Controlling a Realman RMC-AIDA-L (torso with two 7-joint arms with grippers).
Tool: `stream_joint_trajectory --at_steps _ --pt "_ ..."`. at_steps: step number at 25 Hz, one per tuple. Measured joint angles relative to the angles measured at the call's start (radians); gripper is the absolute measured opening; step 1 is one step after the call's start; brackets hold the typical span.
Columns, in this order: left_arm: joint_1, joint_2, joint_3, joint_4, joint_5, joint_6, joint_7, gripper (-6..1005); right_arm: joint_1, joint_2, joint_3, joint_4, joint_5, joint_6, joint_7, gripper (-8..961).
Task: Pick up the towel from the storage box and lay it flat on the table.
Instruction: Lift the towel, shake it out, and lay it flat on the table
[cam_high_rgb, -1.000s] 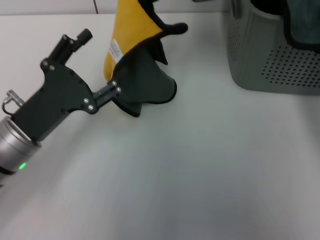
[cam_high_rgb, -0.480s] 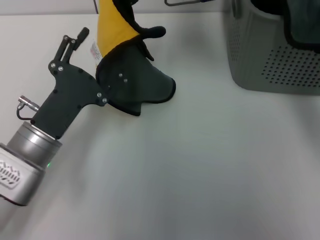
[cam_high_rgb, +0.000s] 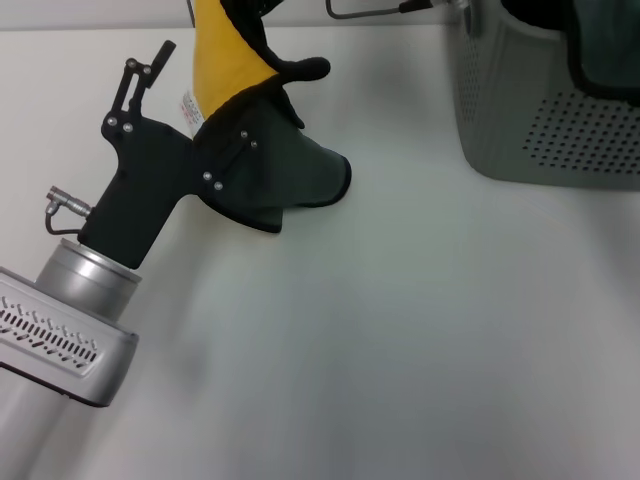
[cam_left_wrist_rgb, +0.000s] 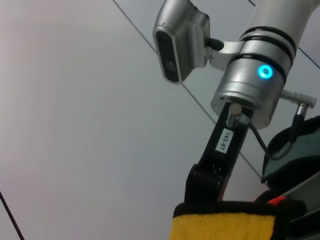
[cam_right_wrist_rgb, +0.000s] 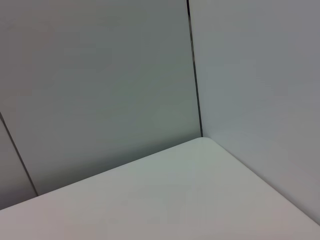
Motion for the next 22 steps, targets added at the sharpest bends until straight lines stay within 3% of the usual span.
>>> stream_joint_trajectory --at_steps 8,13,19,22 --pt "0.0 0.0 -0.001 -0.007 0.036 0.049 0.007 792 -0.004 0.0 -0.001 0.014 -0.001 0.003 -0.007 0" --pt "0.0 0.0 -0.002 -0.009 0.037 0.103 0.001 581 -0.001 0.0 -0.001 0.024 0.001 0.001 -0.016 0" --pt "-0.003 0.0 -0.002 -0.01 0.034 0.115 -0.015 445 -0.003 0.0 -0.007 0.025 0.001 -0.003 -0.019 0" --pt "-0.004 0.0 -0.002 -0.005 0.03 0.111 -0.047 449 -0.003 0.0 -0.012 0.025 0.002 -0.007 -0.026 0"
